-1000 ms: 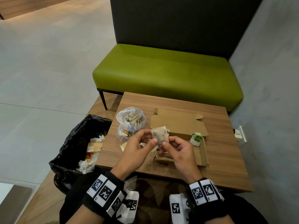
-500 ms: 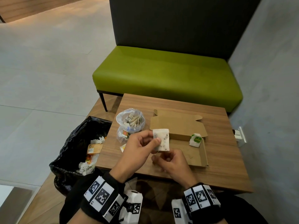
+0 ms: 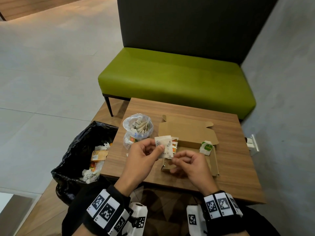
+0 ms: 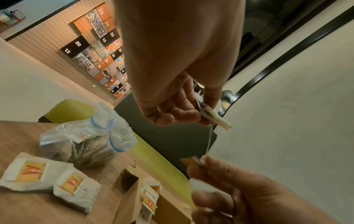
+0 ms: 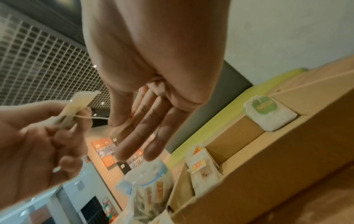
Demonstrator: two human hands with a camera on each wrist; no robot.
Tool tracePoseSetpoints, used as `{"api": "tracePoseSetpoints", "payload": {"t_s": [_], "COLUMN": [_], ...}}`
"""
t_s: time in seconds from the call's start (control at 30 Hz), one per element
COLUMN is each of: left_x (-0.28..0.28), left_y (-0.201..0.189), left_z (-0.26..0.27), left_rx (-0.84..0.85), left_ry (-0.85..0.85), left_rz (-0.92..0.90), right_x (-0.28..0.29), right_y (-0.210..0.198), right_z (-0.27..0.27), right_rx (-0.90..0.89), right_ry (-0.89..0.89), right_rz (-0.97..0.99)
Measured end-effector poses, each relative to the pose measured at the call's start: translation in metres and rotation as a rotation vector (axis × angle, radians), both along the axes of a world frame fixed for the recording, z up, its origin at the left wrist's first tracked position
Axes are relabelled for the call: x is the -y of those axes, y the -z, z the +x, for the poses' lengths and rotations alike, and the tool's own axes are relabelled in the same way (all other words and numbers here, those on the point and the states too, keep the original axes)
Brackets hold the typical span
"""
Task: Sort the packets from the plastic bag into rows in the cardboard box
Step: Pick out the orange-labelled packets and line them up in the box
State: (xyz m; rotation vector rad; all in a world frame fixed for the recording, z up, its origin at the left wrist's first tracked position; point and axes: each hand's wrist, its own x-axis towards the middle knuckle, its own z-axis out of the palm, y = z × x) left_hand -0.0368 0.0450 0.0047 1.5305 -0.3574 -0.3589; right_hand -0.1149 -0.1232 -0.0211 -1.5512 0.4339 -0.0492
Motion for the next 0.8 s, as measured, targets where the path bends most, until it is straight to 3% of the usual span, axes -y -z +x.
{"api": "tracePoseSetpoints", "payload": {"t_s": [0.23, 0.47, 0.67, 0.8], "left_x": [0.004, 0.011, 0.013, 0.014], "left_y": [0.009, 0.013, 0.012, 0.01], "left_z": [-0.011, -0.011, -0.011, -0.013], "left_rx": [0.01, 0.015, -0.108, -0.262], "left_ry": [0.122, 0.077, 0.064, 0.104], "left_rz": [0.184, 0.274, 0.232, 0.113], "right_x": [0.003, 0.002, 0.002, 0.004], "right_y": [-0.017, -0.026, -0.022, -0.015], "right_z": [0.012, 0.017, 0.008, 0.006], "right_rx": [0.171, 0.118, 0.236, 0.235], "right_ry": [0.187, 0.209, 0.011, 0.0], "right_rz": [0.085, 0.123, -0.154, -0.256]}}
